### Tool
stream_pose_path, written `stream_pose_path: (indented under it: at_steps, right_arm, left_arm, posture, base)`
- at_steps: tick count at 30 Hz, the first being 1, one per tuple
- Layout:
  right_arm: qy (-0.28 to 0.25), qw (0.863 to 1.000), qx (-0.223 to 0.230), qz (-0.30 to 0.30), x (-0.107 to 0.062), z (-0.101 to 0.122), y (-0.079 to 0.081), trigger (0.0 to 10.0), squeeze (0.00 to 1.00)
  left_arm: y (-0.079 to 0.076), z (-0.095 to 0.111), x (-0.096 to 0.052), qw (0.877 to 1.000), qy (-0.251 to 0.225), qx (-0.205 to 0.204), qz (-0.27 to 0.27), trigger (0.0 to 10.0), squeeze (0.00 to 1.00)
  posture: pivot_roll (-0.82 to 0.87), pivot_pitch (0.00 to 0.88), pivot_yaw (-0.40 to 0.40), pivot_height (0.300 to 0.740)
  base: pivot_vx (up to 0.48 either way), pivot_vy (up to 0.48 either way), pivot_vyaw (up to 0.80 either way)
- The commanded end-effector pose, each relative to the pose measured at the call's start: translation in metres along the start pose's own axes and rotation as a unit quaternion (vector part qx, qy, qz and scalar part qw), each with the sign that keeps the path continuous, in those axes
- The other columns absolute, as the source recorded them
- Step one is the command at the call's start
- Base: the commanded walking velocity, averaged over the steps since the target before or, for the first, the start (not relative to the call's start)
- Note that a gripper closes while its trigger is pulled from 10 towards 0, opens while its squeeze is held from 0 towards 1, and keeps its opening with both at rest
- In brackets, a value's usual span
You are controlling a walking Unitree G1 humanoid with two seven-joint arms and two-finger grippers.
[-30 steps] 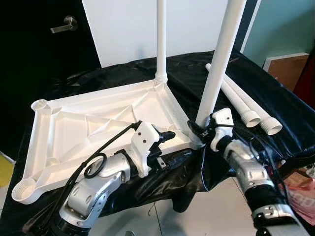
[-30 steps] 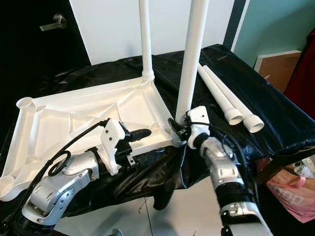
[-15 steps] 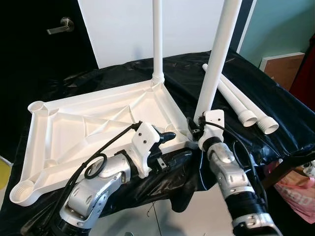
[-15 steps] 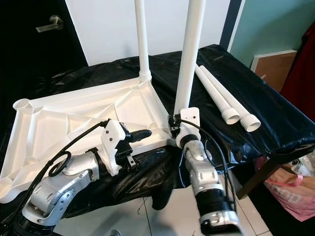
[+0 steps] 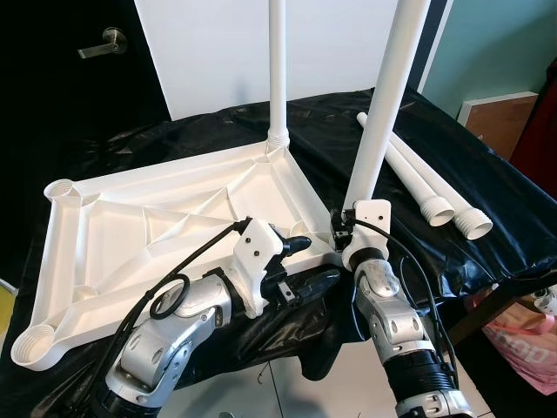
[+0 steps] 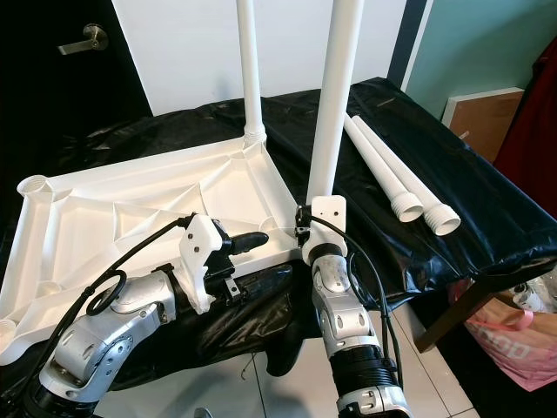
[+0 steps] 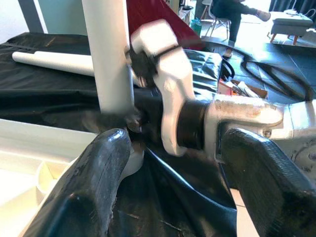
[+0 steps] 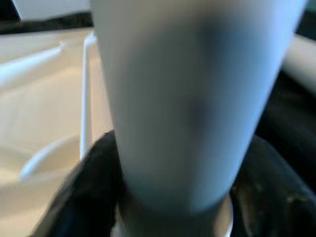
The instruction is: Building children table
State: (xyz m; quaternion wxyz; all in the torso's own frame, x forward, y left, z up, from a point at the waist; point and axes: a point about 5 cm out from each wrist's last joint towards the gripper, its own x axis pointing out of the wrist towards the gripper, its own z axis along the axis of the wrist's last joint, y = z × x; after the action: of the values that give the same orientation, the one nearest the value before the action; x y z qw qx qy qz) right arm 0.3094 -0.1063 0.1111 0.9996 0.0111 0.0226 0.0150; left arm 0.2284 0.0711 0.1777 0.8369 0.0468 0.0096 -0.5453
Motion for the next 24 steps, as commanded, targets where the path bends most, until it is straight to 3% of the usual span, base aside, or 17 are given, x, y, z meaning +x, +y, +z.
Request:
stream_pose_path:
  at_steps: [1,7,8,9,10,14,19,21,24]
  right_arm:
    - [-0.007,1.0,0.004,0.022,0.0,0.003,0.002,10.0,1.0]
    - [-0.016,0.998,0.003,0.056,0.002,0.007,-0.009,10.0,1.0]
    - [-0.016,0.997,0.002,0.075,0.003,0.007,-0.013,10.0,0.73]
    - [-0.016,0.997,0.002,0.075,0.003,0.007,-0.013,10.0,0.73]
    - [-0.021,0.996,-0.008,0.092,0.005,0.008,-0.017,10.0,0.0]
    - [-0.03,0.991,-0.027,0.127,0.011,0.011,-0.033,10.0,0.0]
    - [-0.028,0.964,-0.083,0.25,0.024,0.025,-0.061,10.0,0.0]
    - [-0.028,0.964,-0.083,0.25,0.024,0.025,-0.061,10.0,0.0]
    - [-0.016,0.954,-0.09,0.286,0.028,0.03,-0.067,10.0,0.0]
  left_arm:
    - [-0.003,0.002,0.0,1.0,-0.001,0.002,-0.009,10.0,0.0]
    - [-0.003,0.002,0.0,1.0,-0.001,0.002,-0.009,10.0,0.0]
    - [-0.002,0.002,0.001,1.0,-0.002,0.002,-0.009,10.0,0.0]
    - [-0.002,0.002,0.001,1.0,-0.002,0.002,-0.009,10.0,0.0]
    - [-0.002,0.002,0.001,1.0,-0.002,0.003,-0.009,10.0,0.0]
    - [-0.001,0.002,0.001,1.0,-0.002,0.004,-0.008,10.0,0.0]
    - [0.001,0.003,0.002,1.0,-0.003,0.006,-0.007,10.0,0.0]
    - [0.001,0.003,0.002,1.0,-0.003,0.006,-0.007,10.0,0.0]
    - [0.001,0.004,0.003,1.0,-0.005,0.007,-0.007,10.0,0.0]
  posture:
    - [-0.03,0.0,-0.001,0.74]
    - [-0.03,0.0,-0.001,0.74]
    - [-0.03,0.001,0.001,0.74]
    - [-0.03,0.001,0.001,0.74]
    - [-0.03,0.002,0.004,0.74]
    - [-0.03,0.003,0.009,0.74]
    - [-0.04,0.0,0.011,0.74]
    - [-0.04,0.0,0.011,0.74]
    - [-0.03,0.0,0.011,0.74]
  base:
    - [0.0,0.0,0.0]
    - [0.0,0.0,0.0]
    - [0.0,0.0,0.0]
    - [0.0,0.0,0.0]
    - [0.0,0.0,0.0]
    - [0.0,0.0,0.0]
    - [0.0,0.0,0.0]
    - [0.0,0.0,0.0]
    - [0.0,0.0,0.0]
